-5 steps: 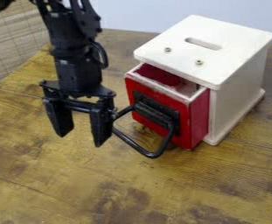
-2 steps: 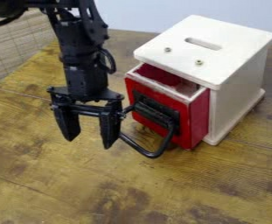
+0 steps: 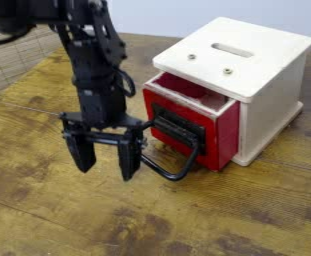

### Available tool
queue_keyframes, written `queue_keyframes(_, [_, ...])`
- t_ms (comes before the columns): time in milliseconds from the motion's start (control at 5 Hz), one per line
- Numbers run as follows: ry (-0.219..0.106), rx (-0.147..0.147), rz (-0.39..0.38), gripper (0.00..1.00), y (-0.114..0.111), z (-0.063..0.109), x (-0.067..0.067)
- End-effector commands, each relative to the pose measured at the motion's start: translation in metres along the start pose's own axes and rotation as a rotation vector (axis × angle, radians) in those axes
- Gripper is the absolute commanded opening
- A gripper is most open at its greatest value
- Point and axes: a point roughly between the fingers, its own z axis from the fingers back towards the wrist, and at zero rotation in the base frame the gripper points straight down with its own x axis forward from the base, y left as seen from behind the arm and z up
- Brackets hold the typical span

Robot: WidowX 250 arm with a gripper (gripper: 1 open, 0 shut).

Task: Close the drawer

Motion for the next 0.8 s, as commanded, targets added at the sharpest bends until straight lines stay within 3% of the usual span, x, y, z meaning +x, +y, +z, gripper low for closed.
queue_keyframes(0, [-0.056,-0.016,0.001,1.0,-0.007,0.003,0.0])
queue_keyframes(400, [-0.047,-0.019,-0.044,1.0,-0.02,0.012,0.0])
queue_keyframes(600, [-0.047,-0.028,-0.019,1.0,-0.023,-0.002,0.002])
